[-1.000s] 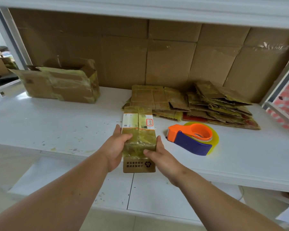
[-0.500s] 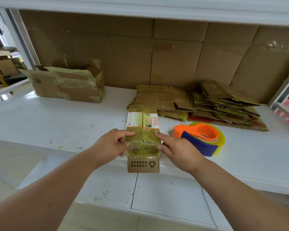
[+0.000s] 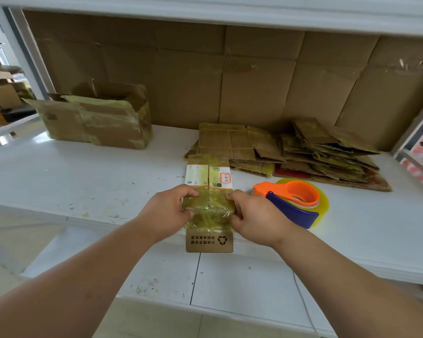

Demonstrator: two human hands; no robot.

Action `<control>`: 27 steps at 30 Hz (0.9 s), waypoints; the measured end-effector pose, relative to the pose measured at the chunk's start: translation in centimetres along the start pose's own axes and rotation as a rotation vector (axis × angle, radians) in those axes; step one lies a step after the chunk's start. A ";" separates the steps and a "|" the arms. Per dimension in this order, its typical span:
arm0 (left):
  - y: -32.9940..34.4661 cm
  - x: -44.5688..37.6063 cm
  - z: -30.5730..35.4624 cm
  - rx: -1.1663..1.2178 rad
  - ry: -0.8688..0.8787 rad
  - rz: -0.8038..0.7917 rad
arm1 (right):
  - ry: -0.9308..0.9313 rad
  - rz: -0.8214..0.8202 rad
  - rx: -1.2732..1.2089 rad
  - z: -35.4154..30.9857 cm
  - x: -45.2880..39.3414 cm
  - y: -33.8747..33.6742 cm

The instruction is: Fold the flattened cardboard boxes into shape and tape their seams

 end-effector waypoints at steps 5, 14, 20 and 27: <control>0.1 -0.1 0.6 -0.023 -0.012 -0.048 | 0.057 0.032 -0.019 -0.3 -0.2 -0.4; 0.6 0.0 0.1 0.032 -0.076 0.002 | 0.047 0.125 0.040 -0.4 -0.4 0.2; 0.6 0.4 -1.4 0.345 -0.121 -0.283 | 0.133 -0.032 -0.479 2.6 0.3 0.5; -0.3 -0.4 -1.6 -0.043 0.095 -0.165 | -0.021 -0.002 -0.094 1.6 0.3 -0.5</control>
Point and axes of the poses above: each hand's wrist, its own x-axis away from the middle knuckle, its own y-axis out of the palm, z = x × y, the point moved 9 cm from there along -x, towards the middle knuckle, and after that the axes turned 1 degree about -y, right-handed, at the moved point
